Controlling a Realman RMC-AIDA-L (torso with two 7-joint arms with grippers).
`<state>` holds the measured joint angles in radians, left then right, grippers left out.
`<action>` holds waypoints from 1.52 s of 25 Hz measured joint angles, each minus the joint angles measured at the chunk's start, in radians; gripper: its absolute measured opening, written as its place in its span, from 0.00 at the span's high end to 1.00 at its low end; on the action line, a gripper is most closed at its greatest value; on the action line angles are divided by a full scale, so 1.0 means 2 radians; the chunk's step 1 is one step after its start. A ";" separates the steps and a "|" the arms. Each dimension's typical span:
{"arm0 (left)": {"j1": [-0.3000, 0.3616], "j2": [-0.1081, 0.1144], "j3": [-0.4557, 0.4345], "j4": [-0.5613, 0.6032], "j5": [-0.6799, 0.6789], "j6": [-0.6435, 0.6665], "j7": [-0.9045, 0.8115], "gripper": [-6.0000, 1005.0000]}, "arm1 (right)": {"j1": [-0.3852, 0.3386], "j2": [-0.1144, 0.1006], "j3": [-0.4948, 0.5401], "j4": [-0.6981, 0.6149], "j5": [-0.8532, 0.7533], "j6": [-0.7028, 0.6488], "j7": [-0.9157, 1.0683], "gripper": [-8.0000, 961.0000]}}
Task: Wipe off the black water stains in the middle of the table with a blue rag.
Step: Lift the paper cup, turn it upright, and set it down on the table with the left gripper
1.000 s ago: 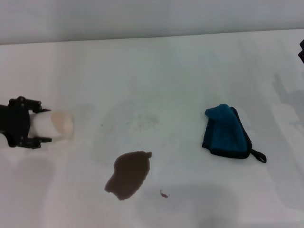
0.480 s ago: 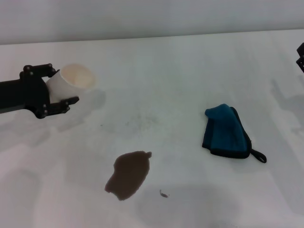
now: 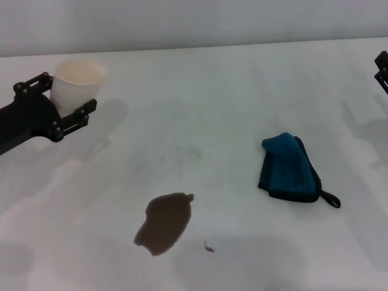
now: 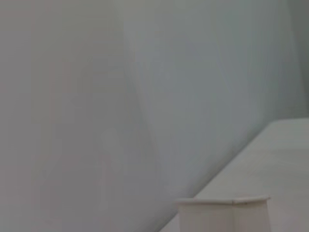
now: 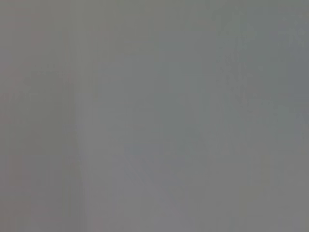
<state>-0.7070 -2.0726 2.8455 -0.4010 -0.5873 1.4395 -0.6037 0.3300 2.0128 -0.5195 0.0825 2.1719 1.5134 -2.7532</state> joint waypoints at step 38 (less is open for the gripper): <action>0.136 -0.005 -0.001 0.250 -0.129 -0.173 0.234 0.28 | 0.003 0.000 -0.034 -0.032 -0.001 -0.035 0.002 0.09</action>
<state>-0.4359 -2.0832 2.8439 0.0997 -0.8451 1.0937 -0.1367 0.3369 2.0126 -0.5874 0.0177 2.1705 1.4441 -2.7489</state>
